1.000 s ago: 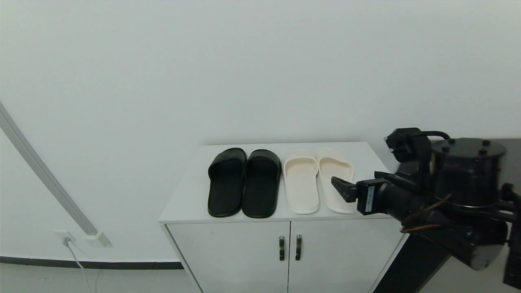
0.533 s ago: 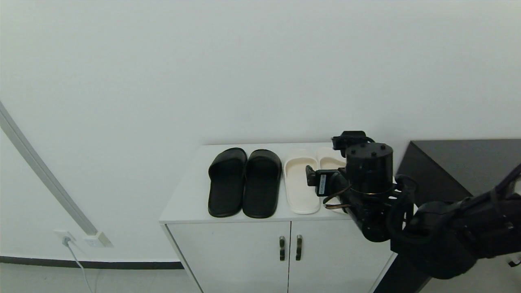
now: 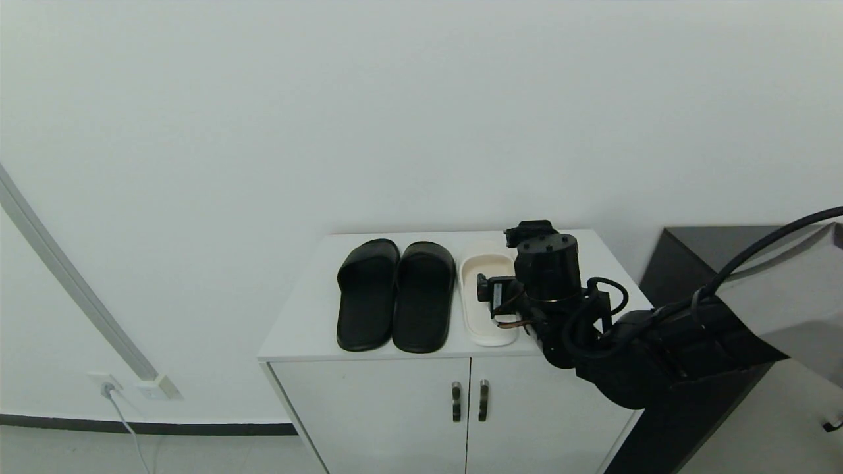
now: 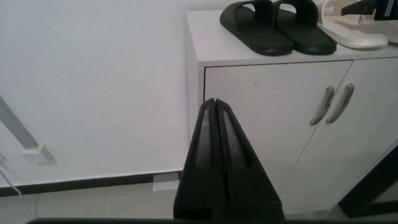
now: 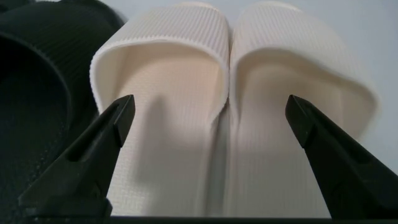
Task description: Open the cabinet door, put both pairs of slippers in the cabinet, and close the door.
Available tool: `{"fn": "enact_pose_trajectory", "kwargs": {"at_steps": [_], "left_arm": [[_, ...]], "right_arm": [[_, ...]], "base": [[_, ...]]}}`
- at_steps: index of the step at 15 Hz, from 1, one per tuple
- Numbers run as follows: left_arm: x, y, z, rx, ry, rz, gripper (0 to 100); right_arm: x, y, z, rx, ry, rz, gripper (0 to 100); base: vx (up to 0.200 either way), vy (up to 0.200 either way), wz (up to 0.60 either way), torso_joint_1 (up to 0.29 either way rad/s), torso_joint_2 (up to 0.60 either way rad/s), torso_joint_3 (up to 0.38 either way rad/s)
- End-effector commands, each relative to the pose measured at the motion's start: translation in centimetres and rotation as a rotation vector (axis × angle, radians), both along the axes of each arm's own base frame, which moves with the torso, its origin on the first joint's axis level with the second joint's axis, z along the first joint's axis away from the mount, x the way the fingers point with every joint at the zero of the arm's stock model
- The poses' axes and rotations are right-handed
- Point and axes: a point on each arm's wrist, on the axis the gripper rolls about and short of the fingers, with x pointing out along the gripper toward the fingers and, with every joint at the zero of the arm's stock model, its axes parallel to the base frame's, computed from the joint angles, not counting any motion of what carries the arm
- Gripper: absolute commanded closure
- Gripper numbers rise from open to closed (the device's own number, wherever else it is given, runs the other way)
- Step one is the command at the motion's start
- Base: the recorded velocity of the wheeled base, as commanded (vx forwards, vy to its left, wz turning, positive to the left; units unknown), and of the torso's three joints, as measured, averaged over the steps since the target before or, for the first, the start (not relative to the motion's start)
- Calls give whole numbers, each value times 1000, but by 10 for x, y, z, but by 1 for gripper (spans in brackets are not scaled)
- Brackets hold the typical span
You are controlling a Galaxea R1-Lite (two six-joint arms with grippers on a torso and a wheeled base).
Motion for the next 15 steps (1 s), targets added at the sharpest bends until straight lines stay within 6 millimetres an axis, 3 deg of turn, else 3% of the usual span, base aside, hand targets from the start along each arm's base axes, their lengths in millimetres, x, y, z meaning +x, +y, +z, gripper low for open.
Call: {"fn": "enact_pose_trajectory", "kwargs": {"at_steps": [1,6,10,11,15], "left_arm": [[0,0,0,0,0,1,100],[0,0,0,-1,0,1,100],[0,0,0,-1,0,1,100],[0,0,0,-1,0,1,100],[0,0,0,-1,0,1,100]], "right_arm": [[10,2,-4,3,1,-5,0],[40,1,-8,2,8,-38,0],[51,5,-9,8,-2,-44,0],[51,5,-9,10,0,-33,100],[52,5,-11,9,3,-35,100]], "base": [[0,0,0,0,0,0],[0,0,0,0,0,0],[0,0,0,0,0,0],[0,0,0,0,0,0],[0,0,0,0,0,0]]}}
